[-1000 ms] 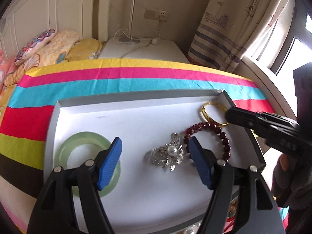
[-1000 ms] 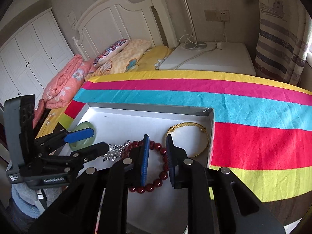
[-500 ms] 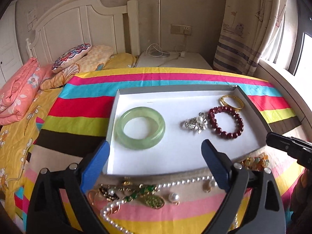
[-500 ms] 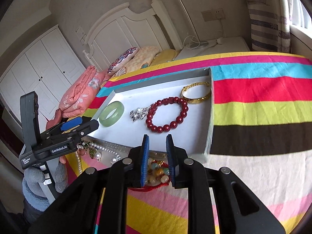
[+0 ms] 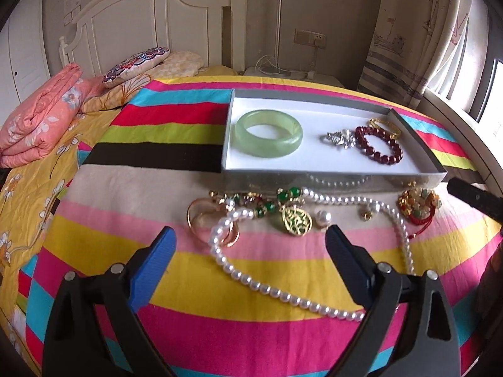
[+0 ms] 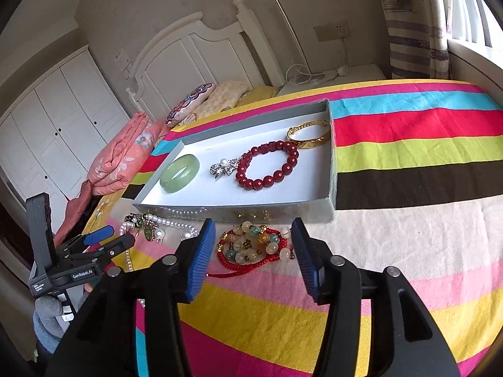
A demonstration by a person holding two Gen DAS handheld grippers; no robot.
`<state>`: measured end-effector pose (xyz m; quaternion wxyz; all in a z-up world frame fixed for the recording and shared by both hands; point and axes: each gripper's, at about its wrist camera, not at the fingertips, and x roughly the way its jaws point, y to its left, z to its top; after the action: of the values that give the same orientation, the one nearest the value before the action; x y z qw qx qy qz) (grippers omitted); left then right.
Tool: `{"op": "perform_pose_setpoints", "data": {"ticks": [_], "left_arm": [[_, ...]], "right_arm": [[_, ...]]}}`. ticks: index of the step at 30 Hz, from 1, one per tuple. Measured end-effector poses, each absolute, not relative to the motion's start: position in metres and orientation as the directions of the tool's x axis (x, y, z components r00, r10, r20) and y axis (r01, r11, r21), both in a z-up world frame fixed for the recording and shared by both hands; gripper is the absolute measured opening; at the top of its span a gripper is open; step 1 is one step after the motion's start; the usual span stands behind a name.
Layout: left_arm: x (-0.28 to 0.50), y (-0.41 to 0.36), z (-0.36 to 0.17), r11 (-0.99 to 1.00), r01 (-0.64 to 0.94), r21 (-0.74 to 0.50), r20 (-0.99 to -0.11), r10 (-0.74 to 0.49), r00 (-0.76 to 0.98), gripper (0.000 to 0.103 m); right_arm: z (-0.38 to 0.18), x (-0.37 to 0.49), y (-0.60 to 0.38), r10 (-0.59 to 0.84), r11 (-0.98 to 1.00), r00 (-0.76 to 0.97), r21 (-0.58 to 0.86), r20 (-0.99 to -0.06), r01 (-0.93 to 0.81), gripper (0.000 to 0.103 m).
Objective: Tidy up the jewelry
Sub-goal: 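Move both tools back toward the remaining jewelry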
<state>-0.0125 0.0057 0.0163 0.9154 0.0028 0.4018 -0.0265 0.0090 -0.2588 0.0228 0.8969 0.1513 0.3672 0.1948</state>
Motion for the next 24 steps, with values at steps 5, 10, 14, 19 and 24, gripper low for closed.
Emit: {"op": "perform_pose_setpoints", "data": {"ticks": [5, 10, 14, 19, 24], "left_arm": [[-0.015, 0.012, 0.016, 0.998, 0.033, -0.054, -0.734, -0.062, 0.677, 0.095], [-0.014, 0.011, 0.017, 1.0, 0.01, -0.024, -0.734, -0.024, 0.678, 0.095], [-0.014, 0.015, 0.018, 0.999, 0.006, -0.044, -0.732, -0.036, 0.681, 0.095], [-0.016, 0.019, 0.019, 0.997, 0.006, -0.081, -0.721, -0.063, 0.691, 0.098], [-0.019, 0.021, 0.021, 0.994, 0.016, -0.111, -0.705, -0.09, 0.704, 0.1]], "right_arm": [[0.017, 0.019, -0.257, 0.43, 0.893, 0.632, 0.406, -0.644, -0.194, 0.06], [0.014, 0.021, -0.256, 0.31, 0.939, 0.649, 0.331, -0.695, -0.094, 0.06], [0.011, 0.012, -0.27, 0.244, 0.942, 0.672, 0.335, -0.699, 0.006, 0.06], [0.012, 0.009, -0.251, 0.232, 0.968, 0.634, 0.241, -0.738, -0.075, 0.059], [0.01, 0.014, -0.231, 0.197, 0.98, 0.612, 0.155, -0.766, -0.121, 0.053]]}}
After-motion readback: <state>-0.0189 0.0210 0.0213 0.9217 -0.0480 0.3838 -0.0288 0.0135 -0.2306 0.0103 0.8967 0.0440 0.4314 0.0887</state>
